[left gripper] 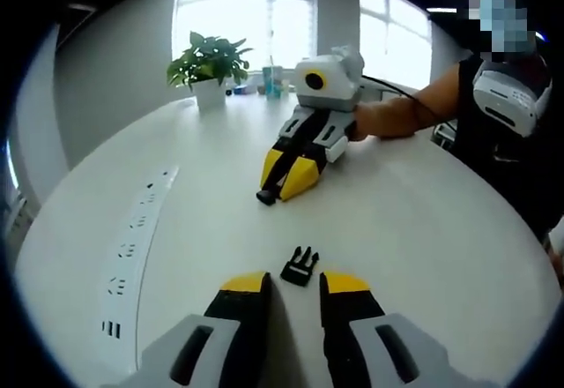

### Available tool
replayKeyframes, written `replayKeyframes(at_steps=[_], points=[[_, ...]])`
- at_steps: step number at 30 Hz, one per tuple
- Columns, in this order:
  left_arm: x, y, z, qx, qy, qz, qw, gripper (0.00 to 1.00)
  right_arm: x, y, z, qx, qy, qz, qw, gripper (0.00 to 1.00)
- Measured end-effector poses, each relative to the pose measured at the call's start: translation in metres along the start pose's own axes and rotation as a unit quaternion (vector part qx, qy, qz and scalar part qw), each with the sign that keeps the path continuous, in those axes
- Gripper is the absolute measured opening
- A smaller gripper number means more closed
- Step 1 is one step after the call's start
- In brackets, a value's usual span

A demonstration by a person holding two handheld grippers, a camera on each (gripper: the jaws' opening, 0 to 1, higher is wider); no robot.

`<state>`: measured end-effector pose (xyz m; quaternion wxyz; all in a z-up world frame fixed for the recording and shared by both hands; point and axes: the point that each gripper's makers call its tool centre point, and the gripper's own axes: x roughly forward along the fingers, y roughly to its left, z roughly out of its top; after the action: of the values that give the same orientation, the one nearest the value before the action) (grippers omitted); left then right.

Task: Snap the two parts of the plastic buckle together until the buckle closes and remains connected.

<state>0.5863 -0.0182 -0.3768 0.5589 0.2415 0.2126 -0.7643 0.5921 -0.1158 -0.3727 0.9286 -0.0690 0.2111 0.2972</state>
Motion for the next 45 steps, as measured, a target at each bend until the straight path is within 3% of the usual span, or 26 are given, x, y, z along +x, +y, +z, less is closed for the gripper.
replayKeyframes(at_steps=[16,22,28,45], points=[[0.01,-0.003,0.007,0.001,-0.041,-0.033,0.9986,0.15,0.001,0.0,0.0,-0.003,-0.001,0.001,1.0,0.11],[0.011,-0.003,0.008,-0.004,-0.053,-0.029,0.9982,0.15,0.001,0.0,0.0,-0.004,-0.001,0.002,1.0,0.11],[0.013,-0.007,0.008,0.005,-0.046,-0.029,0.9985,0.18,0.0,0.001,-0.001,-0.014,0.003,0.002,0.9999,0.11],[0.014,-0.006,0.008,-0.01,-0.068,-0.026,0.9973,0.12,-0.001,0.006,-0.001,-0.034,-0.001,0.017,0.9993,0.11]])
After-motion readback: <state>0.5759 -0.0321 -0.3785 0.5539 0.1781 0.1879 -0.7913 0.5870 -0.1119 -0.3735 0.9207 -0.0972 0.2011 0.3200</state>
